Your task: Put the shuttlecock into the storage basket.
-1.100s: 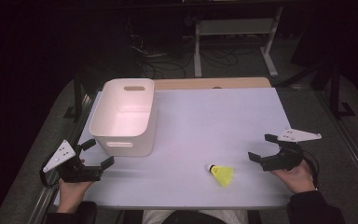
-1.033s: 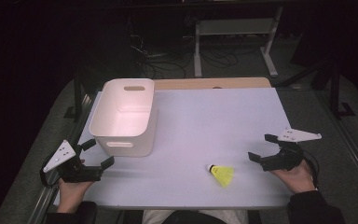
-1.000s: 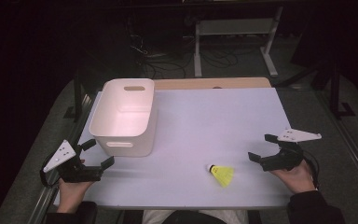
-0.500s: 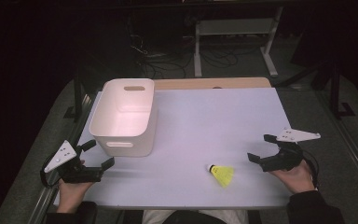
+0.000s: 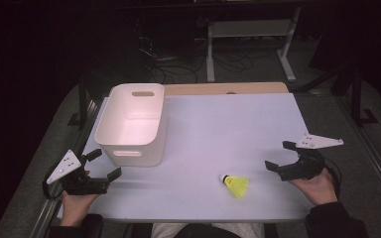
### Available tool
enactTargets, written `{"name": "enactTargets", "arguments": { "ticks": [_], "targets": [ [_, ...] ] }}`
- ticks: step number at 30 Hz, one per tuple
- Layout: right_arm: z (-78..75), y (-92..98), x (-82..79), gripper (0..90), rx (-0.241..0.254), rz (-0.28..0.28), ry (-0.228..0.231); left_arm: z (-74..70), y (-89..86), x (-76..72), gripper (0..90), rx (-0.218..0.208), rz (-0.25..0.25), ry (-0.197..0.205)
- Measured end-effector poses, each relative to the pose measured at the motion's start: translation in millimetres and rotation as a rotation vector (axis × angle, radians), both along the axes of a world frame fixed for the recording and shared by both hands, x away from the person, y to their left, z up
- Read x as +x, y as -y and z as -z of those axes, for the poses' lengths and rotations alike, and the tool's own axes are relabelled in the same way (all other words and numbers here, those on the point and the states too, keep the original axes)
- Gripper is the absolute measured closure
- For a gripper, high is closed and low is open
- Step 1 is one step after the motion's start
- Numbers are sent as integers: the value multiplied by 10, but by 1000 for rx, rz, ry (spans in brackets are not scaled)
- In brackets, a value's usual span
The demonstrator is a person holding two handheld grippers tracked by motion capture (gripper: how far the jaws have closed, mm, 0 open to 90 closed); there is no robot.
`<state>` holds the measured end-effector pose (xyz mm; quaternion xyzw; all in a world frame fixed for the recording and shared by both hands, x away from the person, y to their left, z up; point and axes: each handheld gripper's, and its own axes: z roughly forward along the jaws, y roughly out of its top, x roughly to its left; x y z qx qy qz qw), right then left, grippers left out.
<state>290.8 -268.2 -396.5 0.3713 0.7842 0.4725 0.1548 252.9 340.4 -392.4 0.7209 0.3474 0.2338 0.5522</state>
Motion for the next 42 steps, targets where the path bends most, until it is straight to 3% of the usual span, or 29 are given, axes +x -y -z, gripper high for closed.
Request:
{"name": "enactTargets", "arguments": {
  "ticks": [7, 42],
  "targets": [
    [-80, -2, 25, 0, 1, -9, -31, -1, 0, -6, 0, -2, 1, 1],
    [-512, -263, 138, 0, -79, -109, -31, -7, -2, -7, 0, -10, 8, 5]
  ]
}}
